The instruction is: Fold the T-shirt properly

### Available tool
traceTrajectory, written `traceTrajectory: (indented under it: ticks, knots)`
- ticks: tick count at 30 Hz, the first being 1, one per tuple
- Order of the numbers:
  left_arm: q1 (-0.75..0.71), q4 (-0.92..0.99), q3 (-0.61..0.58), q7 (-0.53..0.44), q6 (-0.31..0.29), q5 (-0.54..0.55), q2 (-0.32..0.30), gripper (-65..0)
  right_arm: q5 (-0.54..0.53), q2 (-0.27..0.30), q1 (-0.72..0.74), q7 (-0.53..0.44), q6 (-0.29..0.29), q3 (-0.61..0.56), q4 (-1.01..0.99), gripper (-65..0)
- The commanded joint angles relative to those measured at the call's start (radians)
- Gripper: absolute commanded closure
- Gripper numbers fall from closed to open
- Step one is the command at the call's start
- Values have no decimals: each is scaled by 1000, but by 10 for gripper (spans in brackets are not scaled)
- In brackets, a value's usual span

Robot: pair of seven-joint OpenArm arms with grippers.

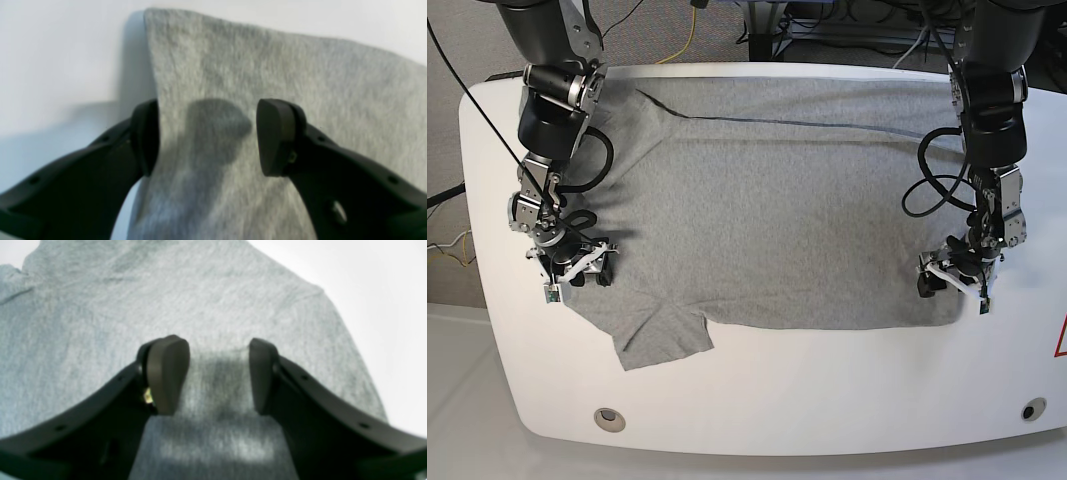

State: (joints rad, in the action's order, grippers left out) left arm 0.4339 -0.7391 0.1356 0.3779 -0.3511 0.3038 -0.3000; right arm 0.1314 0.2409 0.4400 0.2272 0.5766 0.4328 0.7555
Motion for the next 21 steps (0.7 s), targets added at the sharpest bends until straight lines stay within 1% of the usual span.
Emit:
traceTrajectory:
  ticks: [1, 6, 11, 21]
  knots:
    - [15, -78, 3, 16, 1, -1, -14, -389, 6, 15, 20, 33, -5, 2, 66, -320]
    - [13, -161, 3, 59, 2, -2, -23, -389, 6, 15, 21, 105, -5, 2, 154, -320]
    - [13, -219, 3, 91, 2, -2, -26, -389, 6, 11, 23, 151, -5, 2, 213, -320]
    - [15, -256, 3, 105, 2, -2, -28, -389, 6, 8, 23, 162, -7, 1, 250, -320]
